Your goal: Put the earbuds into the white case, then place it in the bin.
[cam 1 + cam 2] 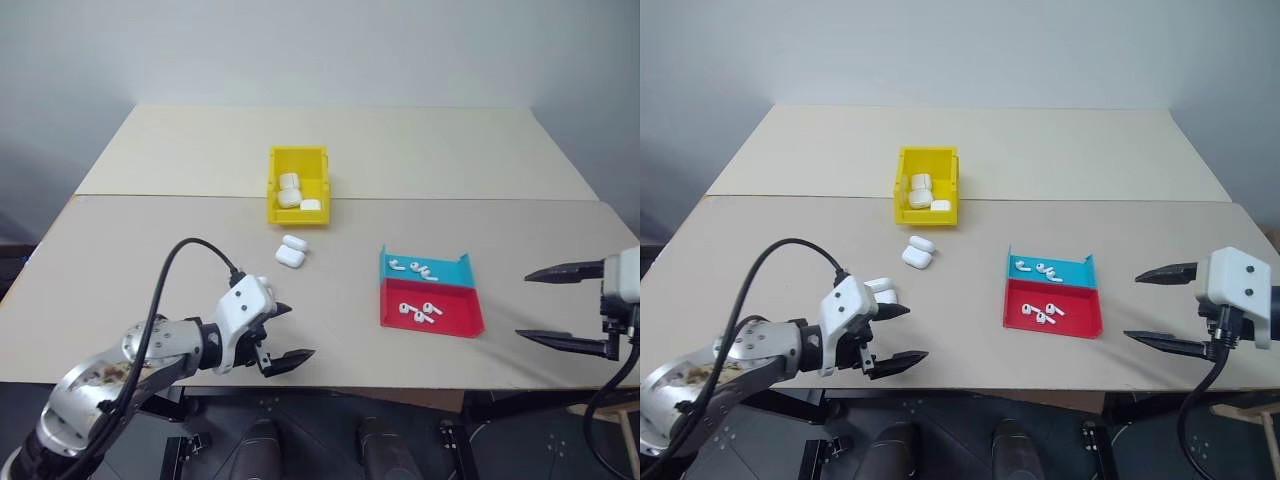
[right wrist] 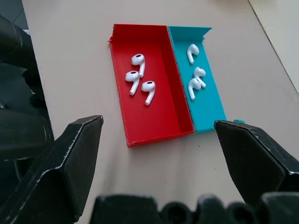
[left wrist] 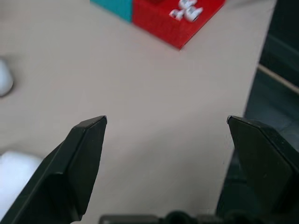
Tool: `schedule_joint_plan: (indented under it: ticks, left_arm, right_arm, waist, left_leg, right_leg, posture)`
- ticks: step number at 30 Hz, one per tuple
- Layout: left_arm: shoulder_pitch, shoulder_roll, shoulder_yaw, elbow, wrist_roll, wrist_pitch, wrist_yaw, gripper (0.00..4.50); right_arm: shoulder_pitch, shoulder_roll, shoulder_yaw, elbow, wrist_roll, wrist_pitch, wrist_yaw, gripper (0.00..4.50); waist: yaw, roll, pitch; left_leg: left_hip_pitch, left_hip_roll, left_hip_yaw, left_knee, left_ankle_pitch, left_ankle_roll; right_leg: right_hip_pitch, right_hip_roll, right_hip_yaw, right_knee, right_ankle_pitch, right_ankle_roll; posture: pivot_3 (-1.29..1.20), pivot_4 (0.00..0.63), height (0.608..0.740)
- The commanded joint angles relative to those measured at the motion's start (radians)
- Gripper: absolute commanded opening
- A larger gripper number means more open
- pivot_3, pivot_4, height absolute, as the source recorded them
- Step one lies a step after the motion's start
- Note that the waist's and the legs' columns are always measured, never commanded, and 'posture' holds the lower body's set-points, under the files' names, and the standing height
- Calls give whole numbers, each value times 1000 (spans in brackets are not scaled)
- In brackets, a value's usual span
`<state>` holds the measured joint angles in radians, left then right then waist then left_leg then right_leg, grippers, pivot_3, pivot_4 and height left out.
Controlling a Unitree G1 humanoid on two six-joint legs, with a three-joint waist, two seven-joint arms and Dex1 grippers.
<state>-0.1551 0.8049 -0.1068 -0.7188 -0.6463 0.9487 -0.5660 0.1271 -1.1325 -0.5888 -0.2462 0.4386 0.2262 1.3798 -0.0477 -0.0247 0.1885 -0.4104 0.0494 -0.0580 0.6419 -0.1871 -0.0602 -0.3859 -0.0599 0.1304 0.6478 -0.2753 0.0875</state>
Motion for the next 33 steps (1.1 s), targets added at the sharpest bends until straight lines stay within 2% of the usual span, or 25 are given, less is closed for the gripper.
schedule_joint_plan:
  ticks: [1, 5, 9, 15, 22, 33]
  left_arm:
    - [-47, -10, -44, 33, 56, 40, 40, 4500]
    - [-93, -32, -69, 91, 104, 97, 88, 4500]
    - [-121, -43, -42, 120, 101, 171, 101, 4500]
    - [-118, -7, 5, 141, 105, 216, 89, 4500]
    - [-97, 65, 40, 180, 151, 169, 64, 4500]
    - [-187, -31, 9, 357, 278, 55, 99, 4500]
  right_arm:
    - [27, 15, -70, -51, 15, 22, -17, 4427]
    - [44, 31, -81, -80, 16, 36, -34, 4427]
    - [51, 34, -77, -86, 11, 40, -46, 4427]
    - [40, 42, -35, -81, -4, 29, -77, 4427]
    - [15, 44, 3, -65, -11, 14, -101, 4427]
    - [5, 50, 13, -57, -16, 8, -109, 4427]
  waist:
    - [2, 0, 0]
    - [2, 0, 0]
    - [1, 0, 0]
    - [0, 0, 0]
    - [2, 0, 0]
    - [4, -1, 0]
  left_leg:
    - [0, 0, 0, 0, 0, 0]
    - [0, 0, 0, 0, 0, 0]
    - [0, 0, 0, 0, 0, 0]
    - [0, 0, 0, 0, 0, 0]
    - [0, 0, 0, 0, 0, 0]
    - [-1, 0, 0, 0, 0, 0]
  right_leg:
    - [0, 0, 0, 0, 0, 0]
    - [0, 0, 0, 0, 0, 0]
    - [0, 0, 0, 0, 0, 0]
    - [0, 0, 0, 0, 0, 0]
    - [0, 0, 0, 0, 0, 0]
    - [-1, 0, 0, 0, 0, 0]
  posture:
    - [0, 150, 740]
    - [0, 150, 740]
    - [0, 150, 740]
    - [0, 150, 740]
    - [0, 150, 740]
    - [0, 150, 740]
